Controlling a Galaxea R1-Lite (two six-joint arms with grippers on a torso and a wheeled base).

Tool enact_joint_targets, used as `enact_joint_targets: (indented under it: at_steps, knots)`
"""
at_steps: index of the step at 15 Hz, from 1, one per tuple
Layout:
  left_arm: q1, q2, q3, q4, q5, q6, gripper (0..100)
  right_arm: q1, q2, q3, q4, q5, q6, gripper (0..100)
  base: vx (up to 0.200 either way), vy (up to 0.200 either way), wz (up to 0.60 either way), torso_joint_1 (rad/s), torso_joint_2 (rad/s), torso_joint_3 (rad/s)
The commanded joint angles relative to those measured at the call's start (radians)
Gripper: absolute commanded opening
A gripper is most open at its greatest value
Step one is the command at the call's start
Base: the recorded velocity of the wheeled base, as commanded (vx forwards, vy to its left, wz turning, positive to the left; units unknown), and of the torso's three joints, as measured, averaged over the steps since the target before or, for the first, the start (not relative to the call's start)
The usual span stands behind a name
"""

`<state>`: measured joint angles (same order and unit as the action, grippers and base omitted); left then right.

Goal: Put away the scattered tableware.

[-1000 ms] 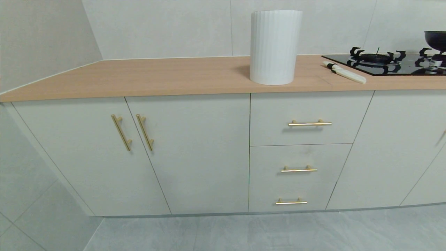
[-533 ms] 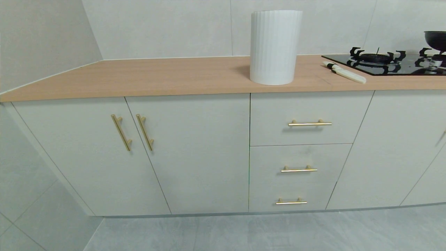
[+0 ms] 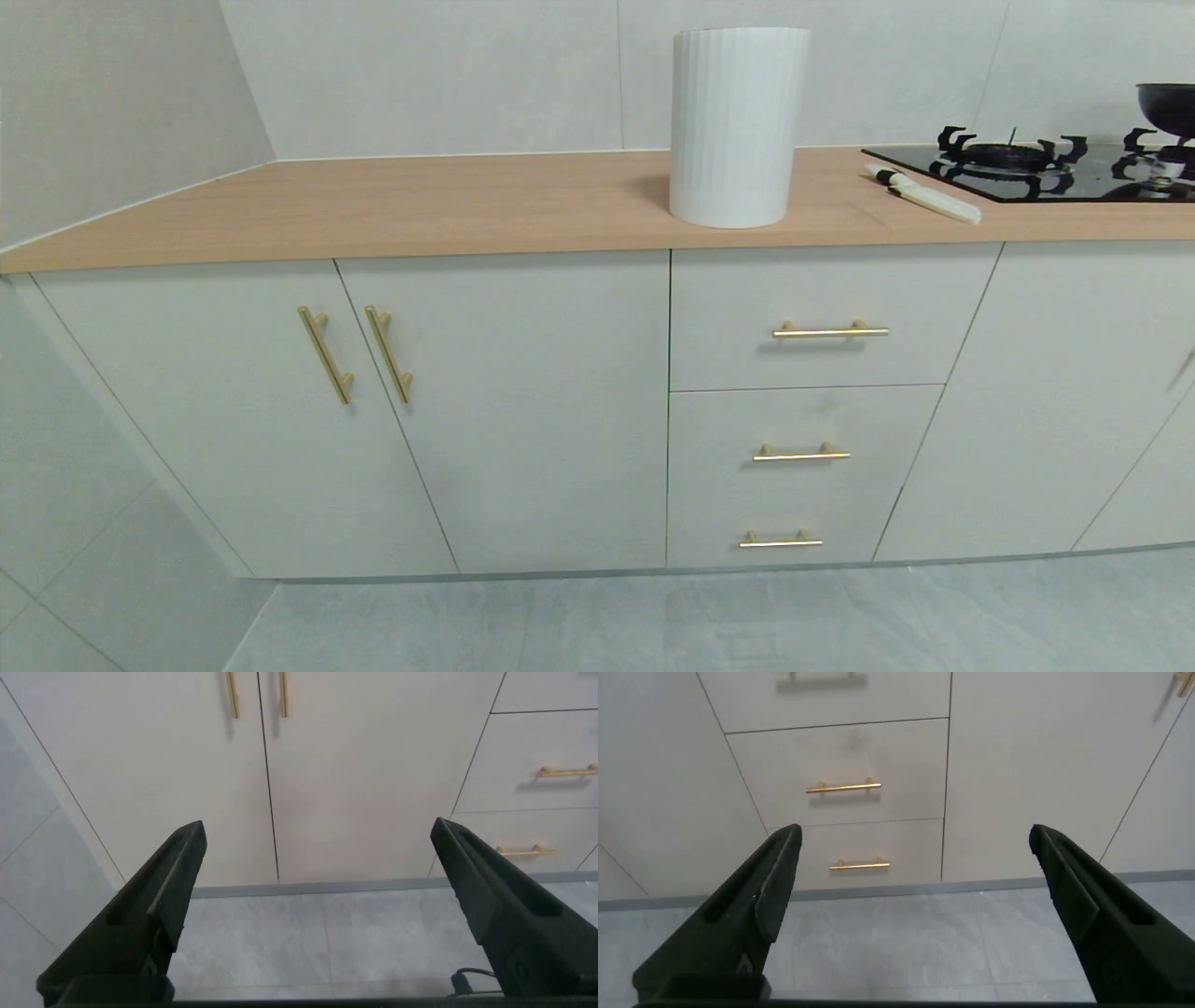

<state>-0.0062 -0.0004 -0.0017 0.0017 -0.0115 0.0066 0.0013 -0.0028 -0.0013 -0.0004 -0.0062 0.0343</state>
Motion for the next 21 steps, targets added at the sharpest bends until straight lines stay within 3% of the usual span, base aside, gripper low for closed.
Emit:
enact_joint_targets:
  at_steps: [1,4,21]
  knots:
    - [0.0,0.0,0.0,0.0,-0.001,0.0,100,0.0,0.003,0.0,0.0,0.002,-0.002,100,0.0,0.0,0.0,0.0,0.0,0.0]
    - [0.0,0.0,0.0,0.0,-0.001,0.0,100,0.0,0.003,0.0,0.0,0.003,-0.002,100,0.0,0.0,0.0,0.0,0.0,0.0]
    - [0.0,0.0,0.0,0.0,-0.001,-0.002,100,0.0,0.003,0.0,0.0,0.003,-0.002,100,0.2,0.0,0.0,0.002,0.0,0.003]
